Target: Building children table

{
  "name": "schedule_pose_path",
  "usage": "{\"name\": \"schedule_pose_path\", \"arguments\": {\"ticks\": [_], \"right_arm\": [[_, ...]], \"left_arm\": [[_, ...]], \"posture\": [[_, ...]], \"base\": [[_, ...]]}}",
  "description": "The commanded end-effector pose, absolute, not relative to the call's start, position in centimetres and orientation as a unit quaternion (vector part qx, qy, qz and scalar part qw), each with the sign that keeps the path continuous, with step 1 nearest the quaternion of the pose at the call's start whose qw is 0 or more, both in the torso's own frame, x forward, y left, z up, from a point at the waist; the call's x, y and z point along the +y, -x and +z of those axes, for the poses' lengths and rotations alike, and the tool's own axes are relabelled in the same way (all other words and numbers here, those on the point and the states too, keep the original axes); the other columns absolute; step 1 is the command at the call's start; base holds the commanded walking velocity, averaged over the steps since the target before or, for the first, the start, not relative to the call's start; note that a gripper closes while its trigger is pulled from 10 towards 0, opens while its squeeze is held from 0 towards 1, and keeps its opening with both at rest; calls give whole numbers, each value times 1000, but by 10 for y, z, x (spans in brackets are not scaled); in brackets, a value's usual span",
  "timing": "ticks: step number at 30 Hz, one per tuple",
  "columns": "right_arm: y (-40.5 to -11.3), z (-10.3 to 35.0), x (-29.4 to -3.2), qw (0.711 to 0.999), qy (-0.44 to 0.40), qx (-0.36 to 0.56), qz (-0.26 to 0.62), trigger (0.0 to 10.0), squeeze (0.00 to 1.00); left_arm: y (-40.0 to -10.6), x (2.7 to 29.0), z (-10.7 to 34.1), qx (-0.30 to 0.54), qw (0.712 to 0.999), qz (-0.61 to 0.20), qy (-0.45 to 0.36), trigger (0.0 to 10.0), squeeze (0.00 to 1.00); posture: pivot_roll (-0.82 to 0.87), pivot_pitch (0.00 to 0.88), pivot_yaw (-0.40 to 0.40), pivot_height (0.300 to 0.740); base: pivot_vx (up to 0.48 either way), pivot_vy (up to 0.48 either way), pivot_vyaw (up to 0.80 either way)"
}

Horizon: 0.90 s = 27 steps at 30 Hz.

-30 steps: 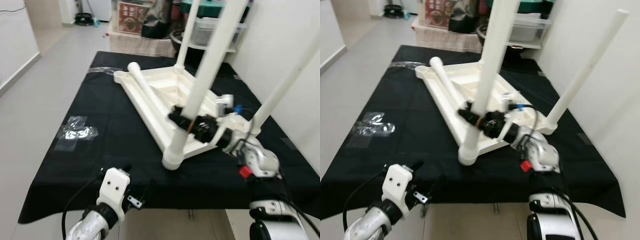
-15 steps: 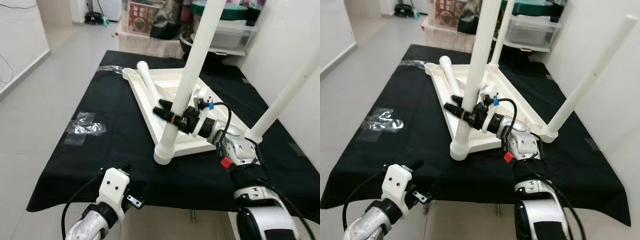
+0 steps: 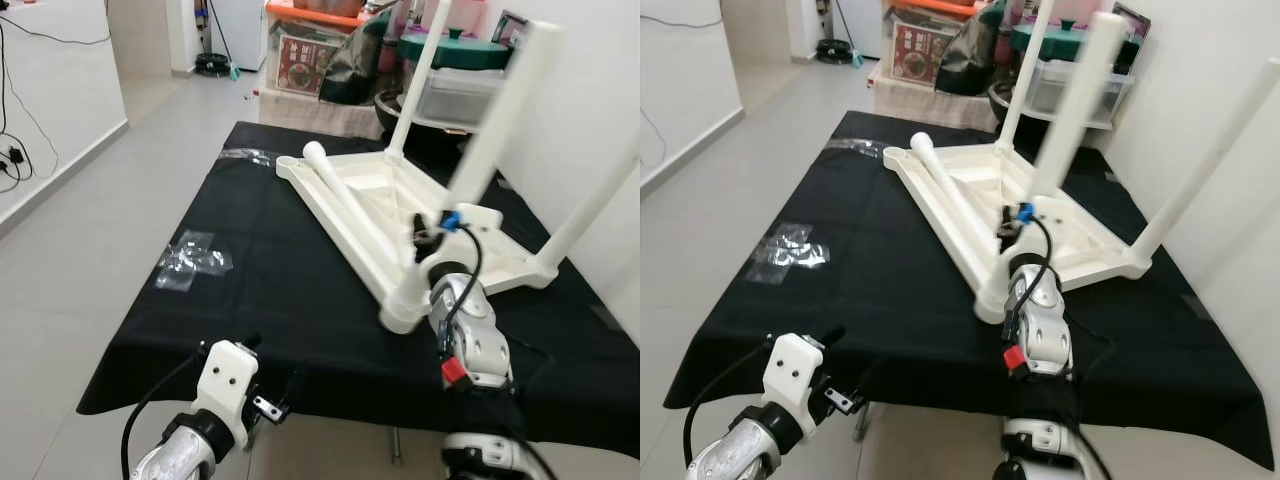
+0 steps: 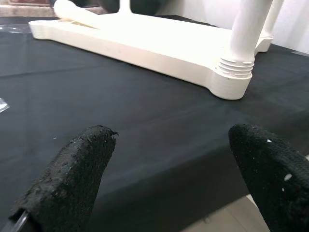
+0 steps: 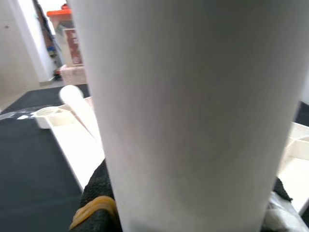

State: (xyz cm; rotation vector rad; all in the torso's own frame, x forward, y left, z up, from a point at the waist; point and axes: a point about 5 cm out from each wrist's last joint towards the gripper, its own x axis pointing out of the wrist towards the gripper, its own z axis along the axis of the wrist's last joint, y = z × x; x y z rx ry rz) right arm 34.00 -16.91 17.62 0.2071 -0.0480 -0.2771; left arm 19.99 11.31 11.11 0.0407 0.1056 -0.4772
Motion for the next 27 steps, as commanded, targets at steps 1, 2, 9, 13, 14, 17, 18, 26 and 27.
{"name": "schedule_pose_path", "arguments": {"ticks": [1,2,9,13,14,17,18,26,27], "right_arm": [[-331,161,-170,973,-119,14,-197,0,0],[-330,160,-163,969,-123,24,-211,0,0],[-330,160,-163,969,-123,24,-211,0,0],[-332,161,-155,969,-147,25,-197,0,0],[-344,169,-150,980,-165,-6,-108,10000,663],[-359,172,-148,989,-132,-16,64,10000,0],[-364,168,-162,992,-91,-1,92,10000,0],[-368,179,-196,996,-89,-19,18,10000,0],[-368,180,-190,994,-106,-19,35,10000,0]], "left_arm": [[-200,111,111,53,969,-242,-16,10000,0],[-200,111,111,52,969,-241,-16,10000,0],[-200,111,111,52,969,-241,-16,10000,0],[-200,111,111,52,969,-241,-16,10000,0],[-201,111,111,53,969,-241,-14,10000,0],[-202,110,110,54,968,-243,-13,10000,0],[-202,110,110,54,968,-243,-13,10000,0],[-202,111,109,54,969,-241,-13,10000,0],[-202,111,109,54,969,-241,-14,10000,0]], "posture": [[135,18,-141,740],[135,18,-141,740],[135,18,-141,740],[132,21,-142,740],[124,21,-139,740],[125,17,-139,740],[127,16,-141,740],[126,15,-138,740],[126,15,-138,740]], "base": [[0,0,0],[0,0,0],[0,0,0],[0,0,0],[0,0,0],[0,0,0],[0,0,0],[0,0,0],[0,0,0]]}}
